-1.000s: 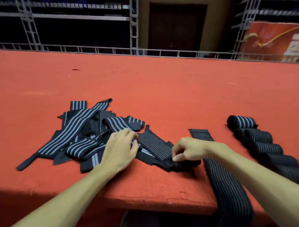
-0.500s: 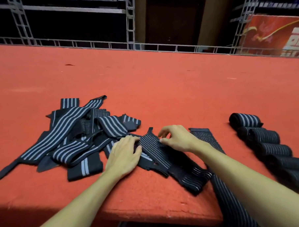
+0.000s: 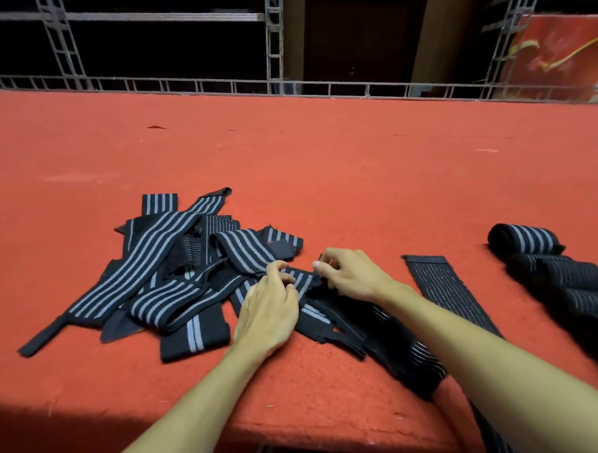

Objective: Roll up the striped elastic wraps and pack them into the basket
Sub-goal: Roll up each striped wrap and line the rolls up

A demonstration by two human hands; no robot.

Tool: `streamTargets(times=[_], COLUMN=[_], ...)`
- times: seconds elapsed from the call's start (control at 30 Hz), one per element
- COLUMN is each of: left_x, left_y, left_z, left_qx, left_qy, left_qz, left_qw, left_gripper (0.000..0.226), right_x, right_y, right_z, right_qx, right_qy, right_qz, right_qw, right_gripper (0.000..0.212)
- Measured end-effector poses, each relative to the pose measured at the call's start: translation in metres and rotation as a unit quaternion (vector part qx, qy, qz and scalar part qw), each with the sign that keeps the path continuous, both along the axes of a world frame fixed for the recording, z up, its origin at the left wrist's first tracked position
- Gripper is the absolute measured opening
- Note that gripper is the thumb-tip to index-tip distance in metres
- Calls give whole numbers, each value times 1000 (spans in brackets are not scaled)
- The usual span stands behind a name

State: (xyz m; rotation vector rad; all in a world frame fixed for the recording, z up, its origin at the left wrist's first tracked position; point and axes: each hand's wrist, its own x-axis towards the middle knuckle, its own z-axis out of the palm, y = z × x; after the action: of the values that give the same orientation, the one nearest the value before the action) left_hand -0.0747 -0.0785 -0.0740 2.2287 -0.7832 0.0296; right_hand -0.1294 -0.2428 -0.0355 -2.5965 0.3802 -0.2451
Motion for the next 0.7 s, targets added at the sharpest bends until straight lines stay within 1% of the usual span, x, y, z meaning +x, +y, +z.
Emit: streamTargets(times=[0.07, 0.2, 0.23, 0.33, 0.37, 0.4, 0.43, 0.5, 0.57, 0.6, 0.63, 0.67, 0.7], left_x=[0, -2, -5, -12, -15, -17, -21, -34, -52, -61, -69, -75, -80], left_y=[1, 2, 2, 4, 4, 4, 3, -2, -8, -11, -14, -17, -19], left_z=[0, 2, 5, 14, 20, 27, 36, 58, 84, 96, 106, 117, 128], left_qx=[14, 57, 67, 129, 146, 140, 108, -3, -97, -128, -147, -158, -166], left_qy=[-13, -47, -53, -70, -60, -31, 10, 98, 171, 200, 216, 219, 217], left_qz=[-4, -7, -6, -24, -43, -68, -95, -147, -205, -235, -259, -277, -288], left_qw=[1000, 997, 996, 989, 987, 987, 990, 984, 959, 943, 930, 922, 918], left_gripper=[37, 35, 34, 35, 36, 38, 40, 41, 48, 60, 74, 83, 83], right_x=[-11, -41, -50, -74, -81, -86, -91, -100, -110, -115, -121, -126, -131], right_y=[-5, -17, -18, -17, -16, -15, -13, -7, 0, 4, 7, 11, 14], right_z=[4, 22, 29, 53, 61, 70, 79, 99, 120, 130, 141, 151, 162], right_qx=[21, 78, 92, 155, 169, 185, 207, 244, 271, 287, 305, 321, 336], right_qy=[-27, -85, -100, -150, -166, -183, -199, -219, -226, -231, -241, -255, -272], right_qz=[-28, -66, -75, -83, -85, -85, -84, -68, -42, -29, -16, -4, 4], right_qw=[999, 991, 988, 973, 968, 962, 954, 942, 935, 929, 921, 912, 902], right_gripper=[28, 13, 13, 25, 28, 30, 31, 31, 31, 30, 30, 29, 29])
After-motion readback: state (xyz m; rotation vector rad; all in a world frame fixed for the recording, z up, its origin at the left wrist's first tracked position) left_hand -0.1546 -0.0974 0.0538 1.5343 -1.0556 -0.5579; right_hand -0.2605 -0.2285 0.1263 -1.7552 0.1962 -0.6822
